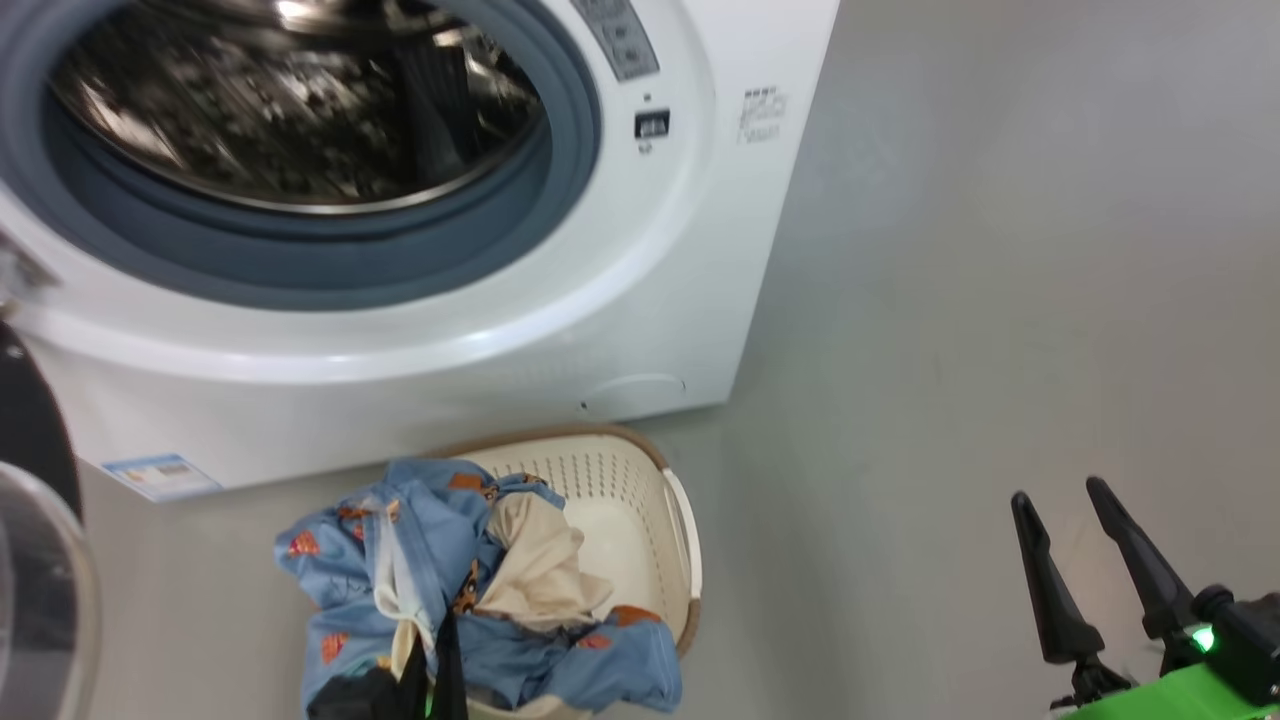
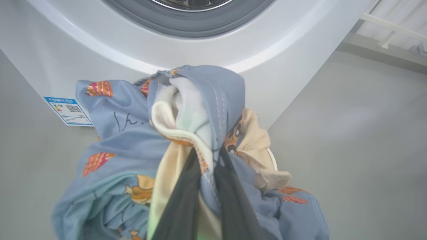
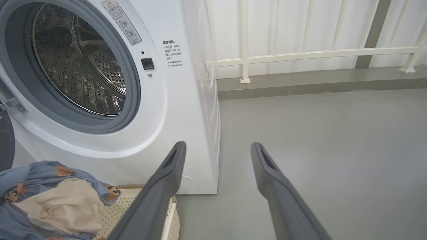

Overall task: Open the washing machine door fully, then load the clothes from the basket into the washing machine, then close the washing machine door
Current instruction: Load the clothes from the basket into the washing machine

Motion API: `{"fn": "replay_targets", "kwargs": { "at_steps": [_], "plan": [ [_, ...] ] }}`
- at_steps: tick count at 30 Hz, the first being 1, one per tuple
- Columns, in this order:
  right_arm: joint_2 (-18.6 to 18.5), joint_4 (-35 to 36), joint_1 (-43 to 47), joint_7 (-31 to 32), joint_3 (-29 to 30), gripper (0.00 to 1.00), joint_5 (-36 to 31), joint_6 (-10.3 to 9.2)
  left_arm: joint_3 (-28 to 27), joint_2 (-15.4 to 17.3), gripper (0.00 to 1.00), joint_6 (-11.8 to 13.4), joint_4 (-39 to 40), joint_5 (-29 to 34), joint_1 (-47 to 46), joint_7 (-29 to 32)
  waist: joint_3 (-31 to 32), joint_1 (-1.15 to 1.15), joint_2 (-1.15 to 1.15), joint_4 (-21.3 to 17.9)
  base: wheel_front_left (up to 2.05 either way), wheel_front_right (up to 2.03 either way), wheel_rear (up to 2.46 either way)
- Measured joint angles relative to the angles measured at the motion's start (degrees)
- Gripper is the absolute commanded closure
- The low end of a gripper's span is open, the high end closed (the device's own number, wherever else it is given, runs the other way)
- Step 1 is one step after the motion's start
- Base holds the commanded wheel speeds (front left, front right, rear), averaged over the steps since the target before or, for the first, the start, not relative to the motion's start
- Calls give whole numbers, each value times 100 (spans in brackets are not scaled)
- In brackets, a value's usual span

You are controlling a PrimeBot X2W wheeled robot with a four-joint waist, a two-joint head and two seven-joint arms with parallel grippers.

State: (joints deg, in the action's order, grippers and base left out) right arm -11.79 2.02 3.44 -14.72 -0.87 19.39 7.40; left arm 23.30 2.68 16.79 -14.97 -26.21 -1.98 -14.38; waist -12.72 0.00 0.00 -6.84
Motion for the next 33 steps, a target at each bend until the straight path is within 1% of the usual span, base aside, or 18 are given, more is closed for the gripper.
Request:
{"fn": "replay_targets", "kwargs": {
  "at_steps": [8,12,16,21,26,33],
  "plan": [
    [103,-123,307,0,130,0,-382,0,-289,7,100,-158,725,495,773,0,600,0,0,155,0,0,0],
    [163,-226,447,0,168,0,-619,0,-438,11,100,-308,1040,723,1110,0,884,0,0,245,0,0,0],
    [280,-278,595,0,202,0,-700,0,-620,13,100,-456,1281,858,1409,0,1139,0,0,345,0,0,0],
    [319,-300,628,0,200,0,-739,0,-835,15,100,-635,1607,1046,1616,0,1358,0,0,470,0,0,0],
    [335,-327,628,0,229,0,-893,0,-911,15,100,-649,1900,1137,1830,0,1485,0,0,540,0,0,0],
    [368,-361,633,0,294,0,-956,0,-931,18,100,-656,2016,1188,1964,0,1505,0,0,567,0,0,0]
  ]
}}
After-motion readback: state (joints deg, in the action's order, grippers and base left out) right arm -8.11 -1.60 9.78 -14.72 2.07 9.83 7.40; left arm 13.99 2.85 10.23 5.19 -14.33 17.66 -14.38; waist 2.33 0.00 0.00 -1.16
